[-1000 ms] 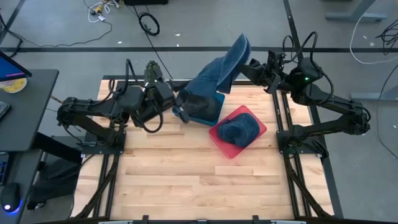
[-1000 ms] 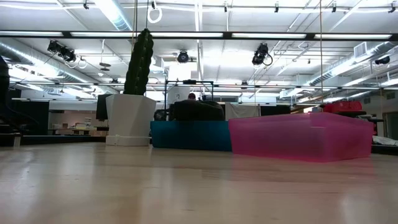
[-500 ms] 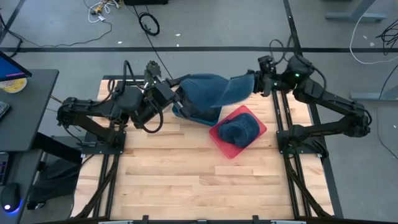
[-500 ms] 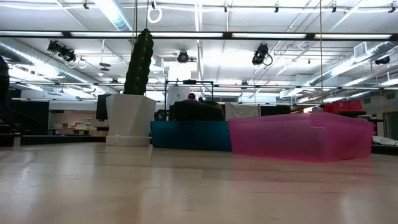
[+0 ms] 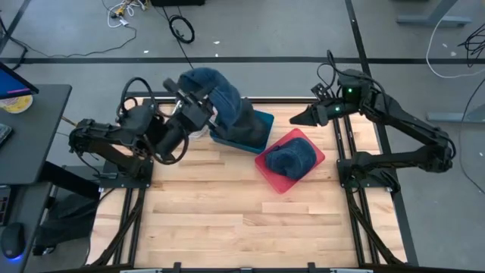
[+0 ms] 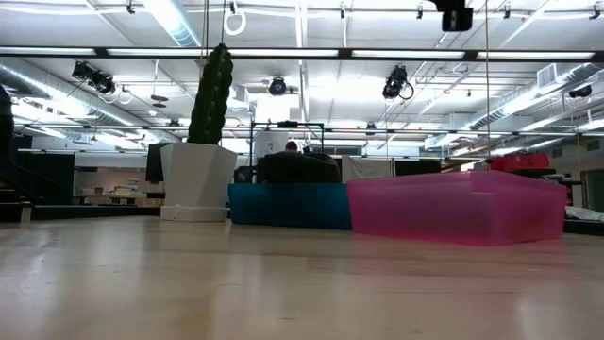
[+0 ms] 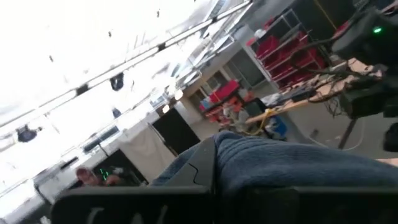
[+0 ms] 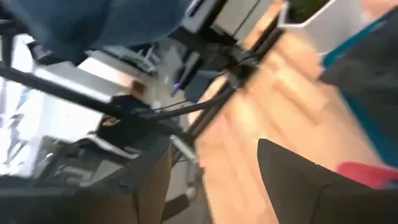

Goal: Pick & Place hat
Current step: Put the blue cap into the pink bin

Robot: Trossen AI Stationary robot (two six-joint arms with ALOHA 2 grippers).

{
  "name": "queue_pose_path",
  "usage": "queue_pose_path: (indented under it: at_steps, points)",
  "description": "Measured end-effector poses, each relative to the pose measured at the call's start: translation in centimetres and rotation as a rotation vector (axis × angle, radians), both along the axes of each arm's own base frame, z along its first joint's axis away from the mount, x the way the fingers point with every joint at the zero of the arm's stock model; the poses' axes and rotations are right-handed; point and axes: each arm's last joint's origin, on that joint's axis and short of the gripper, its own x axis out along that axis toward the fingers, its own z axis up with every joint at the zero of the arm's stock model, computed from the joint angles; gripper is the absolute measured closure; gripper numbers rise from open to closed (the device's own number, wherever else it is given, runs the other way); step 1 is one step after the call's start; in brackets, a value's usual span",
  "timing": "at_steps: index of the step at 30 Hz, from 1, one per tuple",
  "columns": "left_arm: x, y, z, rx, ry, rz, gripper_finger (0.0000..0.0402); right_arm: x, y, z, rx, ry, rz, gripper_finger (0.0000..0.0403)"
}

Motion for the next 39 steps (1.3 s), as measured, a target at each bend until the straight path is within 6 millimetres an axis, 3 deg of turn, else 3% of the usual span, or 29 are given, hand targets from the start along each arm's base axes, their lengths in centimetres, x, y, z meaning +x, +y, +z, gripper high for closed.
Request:
queue_pose_path:
  at_steps: [6, 11, 17, 22, 33, 39]
  points:
    - [0.0, -1.1, 0.1, 0.068, 0.022, -0.088, 0.0386, -0.6, -0.6, -0.2, -0.063, 0.022, -0.076, 0.018]
    - [-0.1, -1.9, 0.2, 0.084, -0.008, -0.182, 0.0386, 0.4, -1.3, 1.4, -0.014, -0.141, -0.035, 0.0194]
    - [0.2, -2.2, 0.4, 0.114, -0.049, -0.216, 0.0386, 2.0, -1.6, 3.4, 0.117, -0.34, 0.13, 0.0198]
    - [0.4, -2.2, 0.5, 0.166, -0.047, -0.191, 0.0386, 3.2, -1.4, 3.7, 0.175, -0.378, 0.167, 0.0182]
    - [0.6, -2.3, 0.5, 0.176, -0.06, -0.201, 0.0386, 6.2, -2.0, 3.2, 0.236, -0.433, 0.233, 0.0096]
    - [0.6, -2.3, 0.5, 0.176, -0.059, -0.201, 0.0386, 7.4, -1.4, 3.5, 0.275, -0.496, 0.289, 0.0108]
